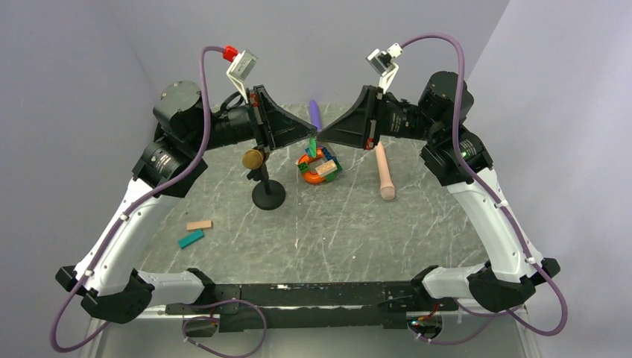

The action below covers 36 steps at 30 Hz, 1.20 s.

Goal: Remove the keys from the keyring

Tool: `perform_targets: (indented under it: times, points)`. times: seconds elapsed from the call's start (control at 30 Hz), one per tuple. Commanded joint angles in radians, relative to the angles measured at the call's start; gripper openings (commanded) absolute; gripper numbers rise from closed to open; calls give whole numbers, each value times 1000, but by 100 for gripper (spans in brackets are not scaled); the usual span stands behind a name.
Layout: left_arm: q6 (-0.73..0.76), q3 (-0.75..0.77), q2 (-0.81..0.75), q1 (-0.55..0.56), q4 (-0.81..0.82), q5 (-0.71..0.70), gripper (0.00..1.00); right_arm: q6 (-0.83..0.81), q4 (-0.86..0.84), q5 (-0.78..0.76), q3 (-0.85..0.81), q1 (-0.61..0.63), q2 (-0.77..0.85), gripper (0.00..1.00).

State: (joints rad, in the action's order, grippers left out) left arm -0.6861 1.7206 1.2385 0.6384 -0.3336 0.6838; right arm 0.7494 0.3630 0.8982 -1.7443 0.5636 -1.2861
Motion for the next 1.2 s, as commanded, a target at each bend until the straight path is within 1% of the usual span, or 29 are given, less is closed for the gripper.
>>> perform_targets:
  times: [0.0, 0.13, 0.23, 0.3, 0.37, 0.43, 0.47, 0.5, 0.53, 0.57, 0.6, 0.63, 0.73, 0.83, 0.93, 1.03, 1.17]
  points:
    - [-63, -38, -56, 3, 68, -132, 0, -4, -35, -25, -15, 3, 15, 0]
    - [-168, -186, -167, 5, 156, -321, 0, -10, -32, -88, -26, 4, 17, 0]
    - [-219, -260, -227, 5, 203, -433, 0, 15, -79, -115, -10, 4, 16, 0]
    - [-236, -275, -238, 6, 223, -464, 0, 40, -120, -127, 13, 3, 19, 0]
    - [-250, -275, -235, 9, 235, -476, 3, 58, -155, -137, 29, 4, 15, 0]
    - [-258, -274, -225, 10, 246, -467, 9, 65, -172, -139, 30, 3, 6, 0]
    - [-260, -272, -222, 11, 248, -461, 17, 66, -172, -138, 25, 4, 0, 0]
    - [-258, -272, -219, 12, 255, -450, 29, 67, -171, -133, 22, 4, -7, 0]
    - [-251, -270, -217, 12, 255, -440, 39, 64, -167, -126, 14, 4, -14, 0]
    - [-239, -264, -216, 12, 246, -431, 41, 56, -152, -121, 2, 4, -24, 0]
    - [-225, -254, -214, 11, 231, -428, 42, 45, -135, -118, -10, 4, -35, 0]
    - [-212, -246, -215, 11, 215, -428, 39, 35, -117, -115, -23, 4, -45, 0]
    - [-168, -224, -221, 11, 162, -436, 20, 13, -82, -107, -52, 3, -65, 0]
    - [-120, -190, -218, 10, 105, -438, 9, -2, -54, -105, -73, 2, -82, 0]
    - [-56, -153, -213, 9, 47, -417, 5, -10, -32, -118, -74, 3, -90, 0]
    - [3, -128, -218, 5, -35, -429, 0, 0, -15, -141, -56, 2, -88, 0]
    - [84, -147, -263, -6, -120, -474, 0, 12, 48, -191, 5, 2, -58, 0]
